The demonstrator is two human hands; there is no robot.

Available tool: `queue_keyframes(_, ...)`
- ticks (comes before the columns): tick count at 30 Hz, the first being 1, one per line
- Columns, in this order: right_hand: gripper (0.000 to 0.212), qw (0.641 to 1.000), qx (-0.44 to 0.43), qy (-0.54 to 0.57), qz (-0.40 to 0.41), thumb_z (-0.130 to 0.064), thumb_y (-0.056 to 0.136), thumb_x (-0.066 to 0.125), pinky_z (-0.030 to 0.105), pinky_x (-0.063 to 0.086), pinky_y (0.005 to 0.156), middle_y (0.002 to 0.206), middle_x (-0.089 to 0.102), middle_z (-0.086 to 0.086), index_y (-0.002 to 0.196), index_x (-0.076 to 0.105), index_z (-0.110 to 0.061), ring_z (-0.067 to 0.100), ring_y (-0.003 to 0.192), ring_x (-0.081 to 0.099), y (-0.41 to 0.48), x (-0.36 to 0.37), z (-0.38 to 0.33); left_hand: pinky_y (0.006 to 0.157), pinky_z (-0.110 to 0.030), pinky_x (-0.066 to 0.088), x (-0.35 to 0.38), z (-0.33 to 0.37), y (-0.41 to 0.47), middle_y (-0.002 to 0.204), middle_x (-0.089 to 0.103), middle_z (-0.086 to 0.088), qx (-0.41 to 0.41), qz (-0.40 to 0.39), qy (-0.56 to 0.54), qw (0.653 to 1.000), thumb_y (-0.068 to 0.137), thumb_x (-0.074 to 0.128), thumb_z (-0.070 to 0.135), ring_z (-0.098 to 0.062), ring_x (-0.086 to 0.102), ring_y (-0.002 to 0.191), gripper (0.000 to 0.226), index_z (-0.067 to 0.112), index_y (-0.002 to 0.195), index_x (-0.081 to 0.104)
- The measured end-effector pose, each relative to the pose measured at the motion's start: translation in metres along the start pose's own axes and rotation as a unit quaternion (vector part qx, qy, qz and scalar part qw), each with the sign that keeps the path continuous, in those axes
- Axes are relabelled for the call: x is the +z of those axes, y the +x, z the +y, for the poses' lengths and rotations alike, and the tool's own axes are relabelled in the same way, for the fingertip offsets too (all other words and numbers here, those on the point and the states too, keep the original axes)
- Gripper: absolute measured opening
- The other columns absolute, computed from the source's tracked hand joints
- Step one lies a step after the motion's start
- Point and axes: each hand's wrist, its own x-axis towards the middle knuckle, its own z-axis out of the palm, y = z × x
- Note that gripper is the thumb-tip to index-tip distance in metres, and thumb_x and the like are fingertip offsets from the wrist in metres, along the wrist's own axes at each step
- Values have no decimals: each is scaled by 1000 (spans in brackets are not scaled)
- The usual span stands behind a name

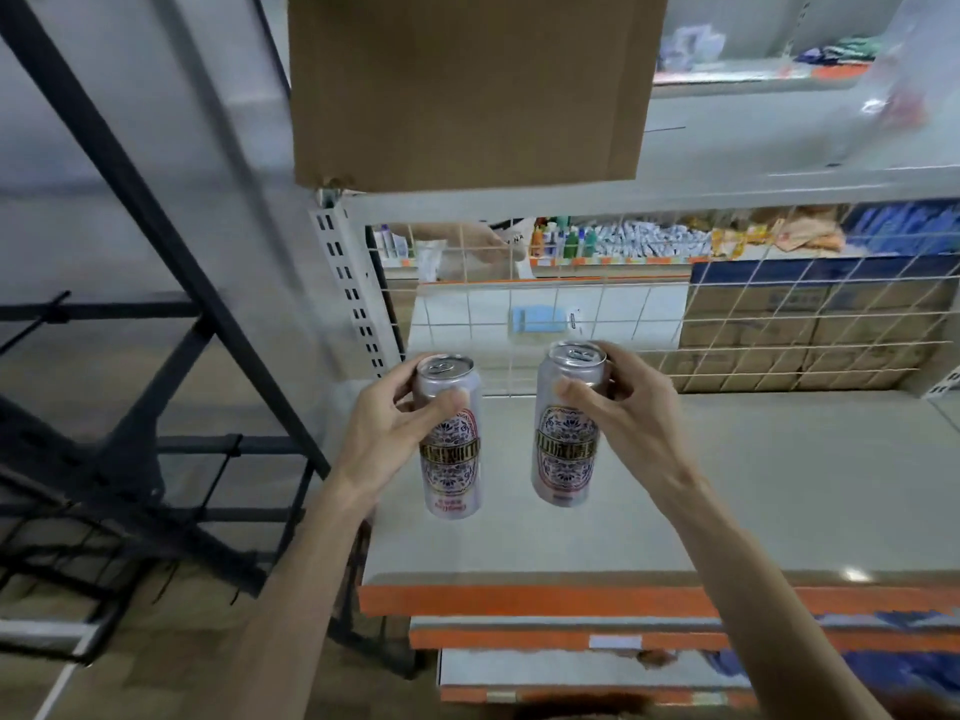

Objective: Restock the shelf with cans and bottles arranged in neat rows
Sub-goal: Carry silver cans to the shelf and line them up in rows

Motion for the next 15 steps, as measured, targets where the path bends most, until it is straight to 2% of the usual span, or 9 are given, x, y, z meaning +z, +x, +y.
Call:
queue_keyframes(2, 32, 1000, 1, 8, -1, -13, 81, 78, 14, 53, 70, 84, 72, -24, 100, 64, -36, -6, 76, 65, 15, 12, -1, 80, -16, 54, -7, -3, 18, 108, 74, 18, -4, -3, -14, 1000, 75, 82, 42, 1, 68, 103, 41, 36, 112, 66)
queue_keyframes(6, 27, 1000, 20, -7, -12, -17, 82, 76, 8, 46, 60, 75, 69, -24, 104, 65, -28, -8, 68, 61, 48, 39, 2, 80, -16, 54, -24, -16, 53, 107, 75, 18, -21, -2, -27, 999, 67, 81, 45, -1, 69, 102, 38, 42, 103, 70)
queue_keyframes(9, 26, 999, 23, -14, -19, -20, 82, 76, 9, 45, 58, 74, 69, -17, 104, 66, -27, -7, 66, 60, 68, 60, 9, 78, -14, 54, -34, -30, 73, 104, 75, 16, -18, 4, -36, 999, 72, 83, 36, 1, 69, 99, 41, 36, 109, 67)
queue_keyframes(12, 27, 999, 28, -22, -30, -25, 83, 77, 11, 48, 60, 81, 71, -15, 107, 66, -27, -6, 70, 63, 81, 77, 17, 74, -14, 55, -40, -46, 88, 106, 73, 11, -28, 9, -47, 998, 74, 75, 25, 2, 70, 94, 42, 28, 114, 64)
queue_keyframes(15, 28, 998, 44, -22, -40, -29, 83, 76, 22, 55, 68, 85, 73, -12, 110, 67, -28, 1, 77, 66, 86, 90, 29, 75, -14, 55, -44, -62, 98, 111, 73, 8, -21, 5, -30, 999, 81, 74, 19, -1, 70, 97, 41, 19, 121, 65)
